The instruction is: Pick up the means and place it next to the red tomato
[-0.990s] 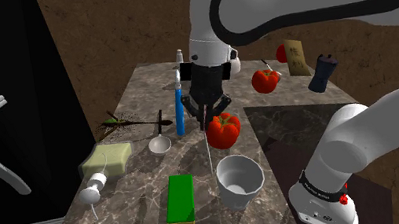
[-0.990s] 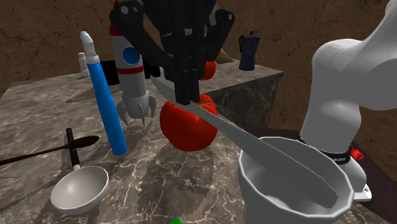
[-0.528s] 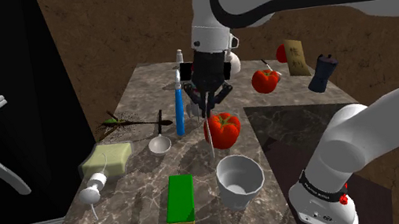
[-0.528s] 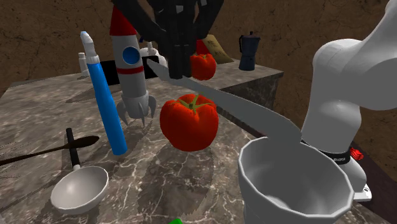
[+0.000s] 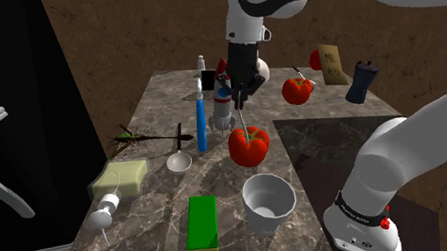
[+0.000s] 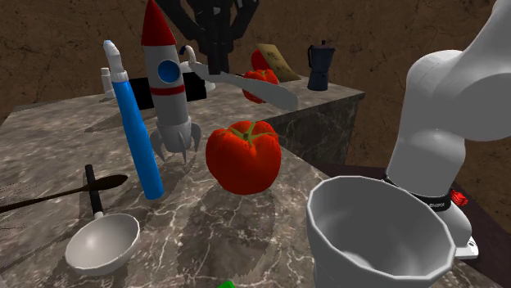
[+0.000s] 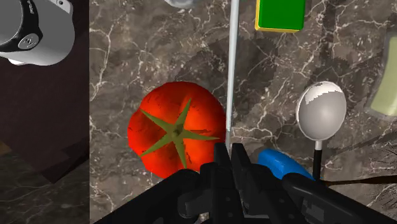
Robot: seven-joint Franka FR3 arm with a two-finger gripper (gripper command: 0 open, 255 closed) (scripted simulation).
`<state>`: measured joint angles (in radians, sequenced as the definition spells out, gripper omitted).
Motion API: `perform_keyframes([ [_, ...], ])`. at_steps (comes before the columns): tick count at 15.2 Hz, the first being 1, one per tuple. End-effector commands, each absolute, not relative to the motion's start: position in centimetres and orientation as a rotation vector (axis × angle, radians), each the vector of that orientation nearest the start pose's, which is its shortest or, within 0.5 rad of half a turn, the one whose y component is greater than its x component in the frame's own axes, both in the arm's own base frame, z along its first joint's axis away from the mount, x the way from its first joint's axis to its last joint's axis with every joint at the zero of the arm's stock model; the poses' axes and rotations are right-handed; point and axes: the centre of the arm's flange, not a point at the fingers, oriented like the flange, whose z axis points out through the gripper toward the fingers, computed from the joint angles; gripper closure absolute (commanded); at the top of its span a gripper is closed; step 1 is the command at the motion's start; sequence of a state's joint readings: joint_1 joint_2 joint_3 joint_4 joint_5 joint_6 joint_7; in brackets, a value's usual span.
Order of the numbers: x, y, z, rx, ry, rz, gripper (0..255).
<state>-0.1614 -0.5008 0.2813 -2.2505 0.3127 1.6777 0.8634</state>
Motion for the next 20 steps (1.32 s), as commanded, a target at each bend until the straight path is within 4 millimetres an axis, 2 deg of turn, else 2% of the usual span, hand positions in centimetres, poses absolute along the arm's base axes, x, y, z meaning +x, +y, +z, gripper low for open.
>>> perform_keyframes([
  [1,40.3,6.8,54.1,-2.761,1.213,0.235,255],
  [20,50.7,-16.0,54.1,-2.761,1.213,0.235,255],
])
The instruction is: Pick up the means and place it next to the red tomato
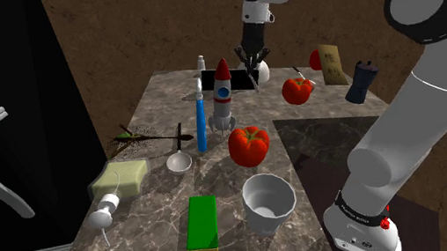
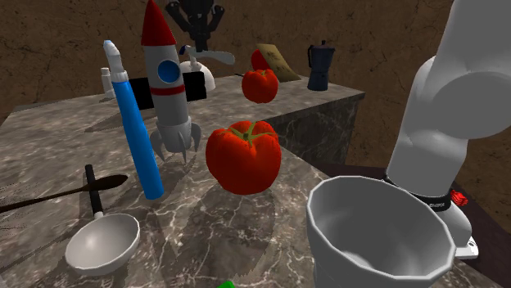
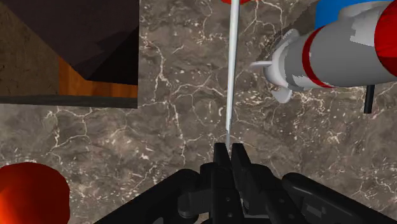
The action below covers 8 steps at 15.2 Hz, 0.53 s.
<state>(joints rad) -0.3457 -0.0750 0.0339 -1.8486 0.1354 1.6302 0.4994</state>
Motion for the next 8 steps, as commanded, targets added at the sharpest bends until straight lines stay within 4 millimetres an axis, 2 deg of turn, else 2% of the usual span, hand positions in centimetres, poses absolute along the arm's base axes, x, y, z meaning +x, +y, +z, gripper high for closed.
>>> perform_keyframes([
  [1,51.3,-17.2,54.1,-2.761,1.213,0.235,255],
  [4,53.0,-20.9,54.1,-2.761,1.213,0.235,255],
  [8,53.0,-20.9,52.0,-2.761,1.213,0.235,255],
])
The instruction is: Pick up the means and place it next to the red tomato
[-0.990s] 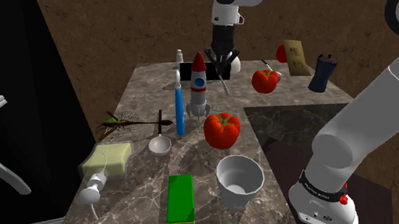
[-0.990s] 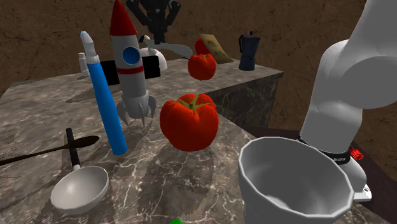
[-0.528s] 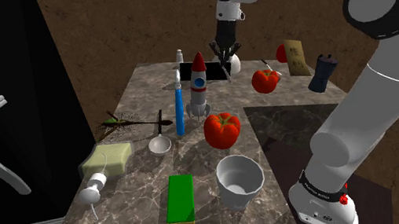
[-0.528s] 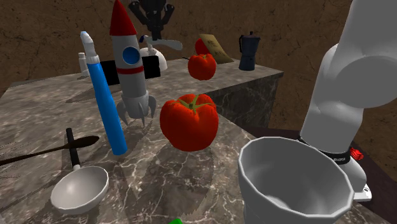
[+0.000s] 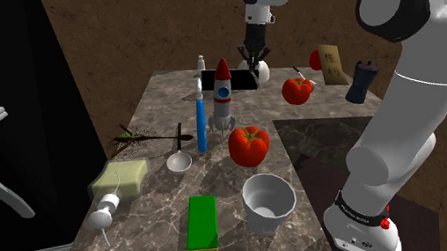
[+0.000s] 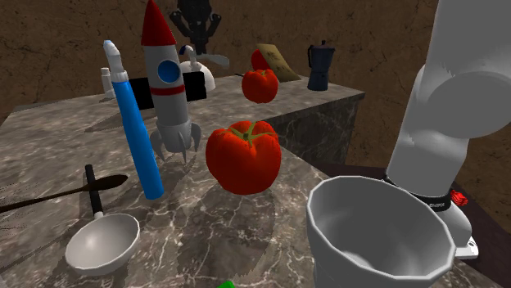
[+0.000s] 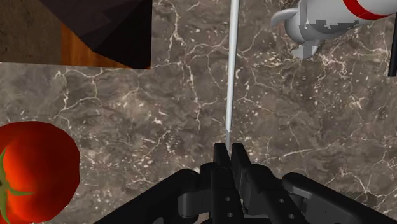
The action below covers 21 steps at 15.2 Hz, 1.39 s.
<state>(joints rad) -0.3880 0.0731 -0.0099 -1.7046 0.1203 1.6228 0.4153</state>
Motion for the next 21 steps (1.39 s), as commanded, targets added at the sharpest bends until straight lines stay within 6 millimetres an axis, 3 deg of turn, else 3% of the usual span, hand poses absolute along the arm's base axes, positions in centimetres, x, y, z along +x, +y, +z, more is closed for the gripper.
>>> perform_keyframes([
  [1,53.0,-20.9,51.5,-2.761,1.213,0.235,255],
  [21,53.0,-20.9,40.9,-2.761,1.213,0.235,255],
])
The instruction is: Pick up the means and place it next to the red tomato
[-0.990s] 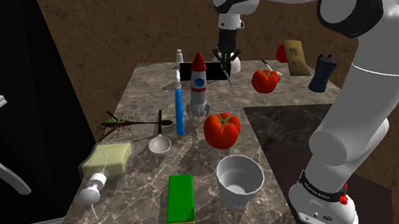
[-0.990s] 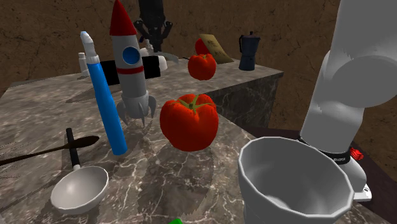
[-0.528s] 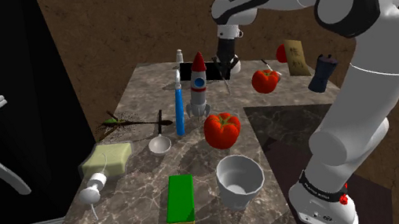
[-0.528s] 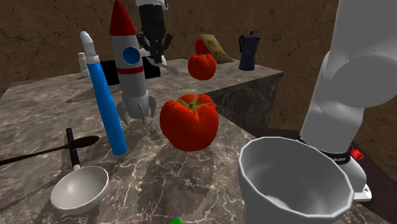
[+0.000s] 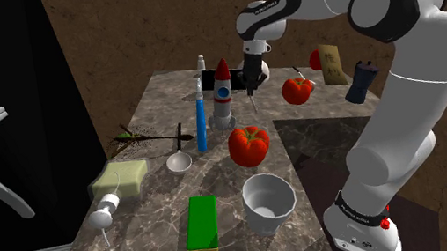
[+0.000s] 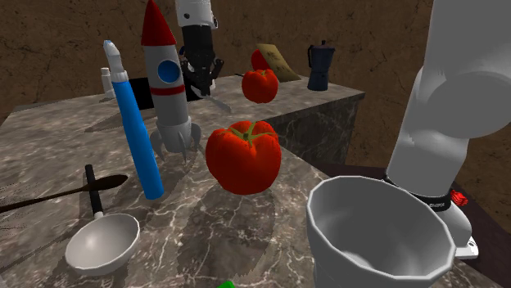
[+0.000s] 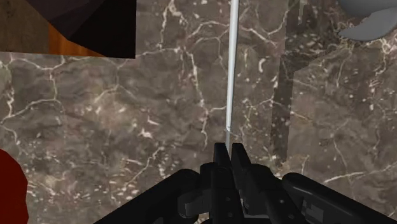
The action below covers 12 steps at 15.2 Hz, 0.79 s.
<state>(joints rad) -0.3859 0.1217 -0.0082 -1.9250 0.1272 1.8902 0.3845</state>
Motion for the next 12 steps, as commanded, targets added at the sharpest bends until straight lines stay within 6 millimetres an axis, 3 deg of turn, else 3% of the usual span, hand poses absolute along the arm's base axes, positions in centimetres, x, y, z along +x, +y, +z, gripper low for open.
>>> perform_keyframes([
  [1,53.0,-20.9,40.4,-2.761,1.213,0.235,255],
  [8,53.0,-20.9,36.5,-2.761,1.213,0.235,255],
  [12,53.0,-20.9,36.5,-2.761,1.213,0.235,255],
])
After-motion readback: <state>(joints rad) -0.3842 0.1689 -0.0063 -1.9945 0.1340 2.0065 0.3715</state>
